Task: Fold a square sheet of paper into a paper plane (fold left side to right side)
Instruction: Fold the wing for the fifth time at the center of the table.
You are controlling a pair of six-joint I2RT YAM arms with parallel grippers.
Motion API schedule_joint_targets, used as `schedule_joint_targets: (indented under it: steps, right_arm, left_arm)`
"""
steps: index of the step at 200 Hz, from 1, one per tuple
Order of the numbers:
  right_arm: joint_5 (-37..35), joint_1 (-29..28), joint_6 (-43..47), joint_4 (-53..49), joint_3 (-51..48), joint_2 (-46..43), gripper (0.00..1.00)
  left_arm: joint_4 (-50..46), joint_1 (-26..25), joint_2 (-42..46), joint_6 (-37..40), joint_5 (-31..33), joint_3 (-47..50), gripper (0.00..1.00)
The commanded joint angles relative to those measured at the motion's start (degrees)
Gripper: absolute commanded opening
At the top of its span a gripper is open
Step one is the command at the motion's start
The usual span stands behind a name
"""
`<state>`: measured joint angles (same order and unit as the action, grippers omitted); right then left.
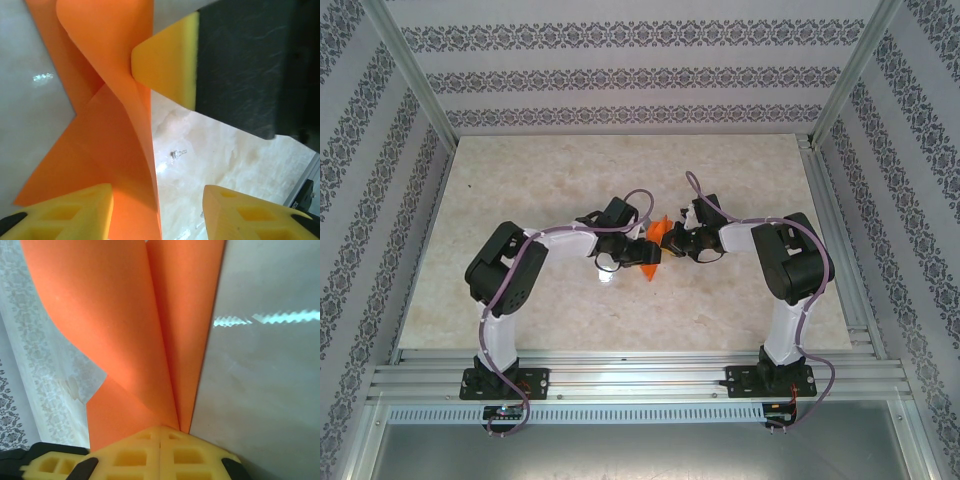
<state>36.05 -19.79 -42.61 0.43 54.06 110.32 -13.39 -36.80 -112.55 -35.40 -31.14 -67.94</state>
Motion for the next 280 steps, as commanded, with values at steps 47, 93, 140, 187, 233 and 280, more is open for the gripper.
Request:
schedule_joint_targets:
  steps: [47, 93, 140, 187, 233, 280]
  right_arm:
    - [-1.78, -0.76, 1.26, -2.54, 0.55, 1.56, 0.0]
    - [-1.43, -0.77, 1.13, -2.01, 0.41, 1.0, 0.0]
    - [-1.6, -0.87, 1.14, -2.26, 0.47, 0.94, 0.0]
    - [-1.54, -1.04, 0.95, -1.83, 0.28, 1.3, 0.0]
    - [-1.58, -1.13, 0.95, -1.88, 0.29, 1.21, 0.0]
    - [-1.44, -1.07, 1.08, -1.5, -0.01, 0.43, 0.0]
  left_arm:
    - [1.37, -1.51, -2.5, -1.72, -1.39, -4.19, 0.39]
    - [-0.19, -1.52, -3.17, -1.03, 0.04, -5.52, 0.38]
    - [-0.35, -1.96, -5.56, -1.21, 0.0, -7.1, 0.36]
    - [0.24, -3.09, -6.88, -2.12, -0.25, -7.82, 0.33]
    - [0.46, -3.17, -7.76, -2.71, 0.67, -8.61, 0.24]
    - [1.07, -3.15, -7.88, -3.11, 2.04, -8.34, 0.14]
